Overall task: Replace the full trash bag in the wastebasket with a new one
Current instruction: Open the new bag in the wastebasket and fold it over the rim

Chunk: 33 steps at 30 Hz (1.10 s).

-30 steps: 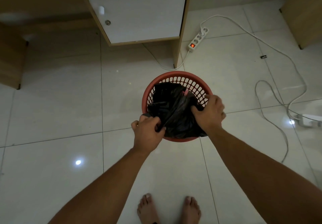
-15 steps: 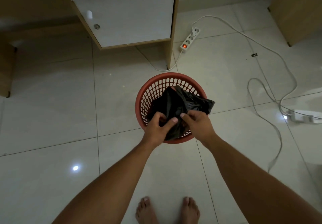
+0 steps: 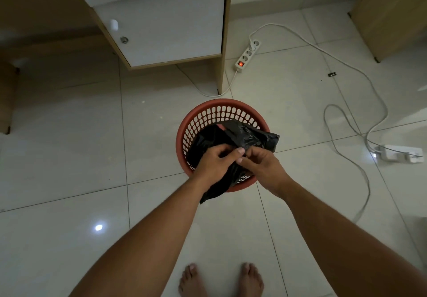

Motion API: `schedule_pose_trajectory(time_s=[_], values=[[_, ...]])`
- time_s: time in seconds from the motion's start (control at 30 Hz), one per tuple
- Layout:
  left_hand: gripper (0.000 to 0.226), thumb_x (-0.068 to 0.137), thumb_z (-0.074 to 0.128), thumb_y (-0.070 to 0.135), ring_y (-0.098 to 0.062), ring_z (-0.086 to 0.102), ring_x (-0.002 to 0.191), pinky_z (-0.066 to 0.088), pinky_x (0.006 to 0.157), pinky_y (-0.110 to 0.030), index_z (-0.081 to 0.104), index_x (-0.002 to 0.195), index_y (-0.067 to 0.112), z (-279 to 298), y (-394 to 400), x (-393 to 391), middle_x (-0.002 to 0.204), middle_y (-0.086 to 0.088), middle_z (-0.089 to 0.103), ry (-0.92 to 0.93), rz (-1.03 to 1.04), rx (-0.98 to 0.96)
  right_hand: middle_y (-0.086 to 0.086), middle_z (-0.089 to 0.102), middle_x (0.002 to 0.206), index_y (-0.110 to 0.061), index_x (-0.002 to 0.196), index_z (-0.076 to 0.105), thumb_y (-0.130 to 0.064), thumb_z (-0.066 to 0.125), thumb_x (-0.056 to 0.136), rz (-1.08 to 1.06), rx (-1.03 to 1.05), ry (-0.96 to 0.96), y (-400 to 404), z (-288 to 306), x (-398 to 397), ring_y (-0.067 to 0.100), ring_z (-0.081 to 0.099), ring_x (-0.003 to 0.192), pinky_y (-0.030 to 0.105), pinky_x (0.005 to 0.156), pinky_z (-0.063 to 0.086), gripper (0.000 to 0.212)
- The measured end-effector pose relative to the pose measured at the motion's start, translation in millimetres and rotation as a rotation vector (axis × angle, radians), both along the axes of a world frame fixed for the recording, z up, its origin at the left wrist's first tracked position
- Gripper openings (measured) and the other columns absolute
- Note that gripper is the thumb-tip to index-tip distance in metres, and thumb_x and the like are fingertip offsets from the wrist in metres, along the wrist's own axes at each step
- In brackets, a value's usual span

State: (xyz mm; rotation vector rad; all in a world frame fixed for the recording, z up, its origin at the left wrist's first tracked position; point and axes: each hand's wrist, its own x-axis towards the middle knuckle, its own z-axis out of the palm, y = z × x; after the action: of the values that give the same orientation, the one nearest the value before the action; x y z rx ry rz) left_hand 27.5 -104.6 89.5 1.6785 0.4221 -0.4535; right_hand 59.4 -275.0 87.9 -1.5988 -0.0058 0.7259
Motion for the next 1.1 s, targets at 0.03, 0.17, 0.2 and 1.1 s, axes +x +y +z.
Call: schedule_pose_trajectory(time_s=[0.03, 0.17, 0.2, 1.1], values=[[0.029, 0.084, 0.065, 0.059, -0.009, 0.071, 0.095, 0.058, 0.083, -0.031, 0.075, 0.095, 0.035, -2, -1, 3, 0.097, 0.011, 0.076, -0.003, 0.017, -0.009, 0.012, 0.066, 0.081, -0.004, 0.079, 0.061, -0.014, 0.069, 0.094, 0.006, 0.005, 0.007, 0, 0, 0, 0.022, 0.064, 0.076, 0.028, 0.071, 0.058, 0.020], [0.016, 0.095, 0.063, 0.035, -0.013, 0.069, 0.100, 0.057, 0.085, -0.031, 0.076, 0.101, 0.028, -12, 16, 7, 0.100, 0.008, 0.075, 0.034, 0.159, -0.016, 0.013, 0.070, 0.087, -0.013, 0.077, 0.060, -0.018, 0.067, 0.096, -0.070, 0.041, 0.058, -9, 1, 3, 0.027, 0.069, 0.084, 0.039, 0.078, 0.058, 0.020], [0.015, 0.096, 0.062, 0.031, -0.013, 0.068, 0.101, 0.056, 0.085, -0.029, 0.074, 0.104, 0.026, -15, 21, 4, 0.102, 0.007, 0.075, 0.041, 0.162, 0.008, 0.014, 0.072, 0.092, -0.012, 0.079, 0.060, -0.018, 0.065, 0.098, -0.115, 0.060, 0.066, -13, 2, 5, 0.030, 0.070, 0.087, 0.040, 0.079, 0.060, 0.020], [0.037, 0.093, 0.062, 0.031, -0.034, 0.067, 0.109, 0.054, 0.085, -0.039, 0.066, 0.116, 0.002, -42, 83, -89, 0.116, -0.018, 0.071, 0.155, 0.695, -0.497, 0.005, 0.079, 0.105, -0.017, 0.110, 0.078, -0.013, 0.051, 0.095, -1.022, 0.128, 0.340, -66, -16, -4, 0.026, 0.074, 0.094, 0.037, 0.070, 0.062, 0.032]])
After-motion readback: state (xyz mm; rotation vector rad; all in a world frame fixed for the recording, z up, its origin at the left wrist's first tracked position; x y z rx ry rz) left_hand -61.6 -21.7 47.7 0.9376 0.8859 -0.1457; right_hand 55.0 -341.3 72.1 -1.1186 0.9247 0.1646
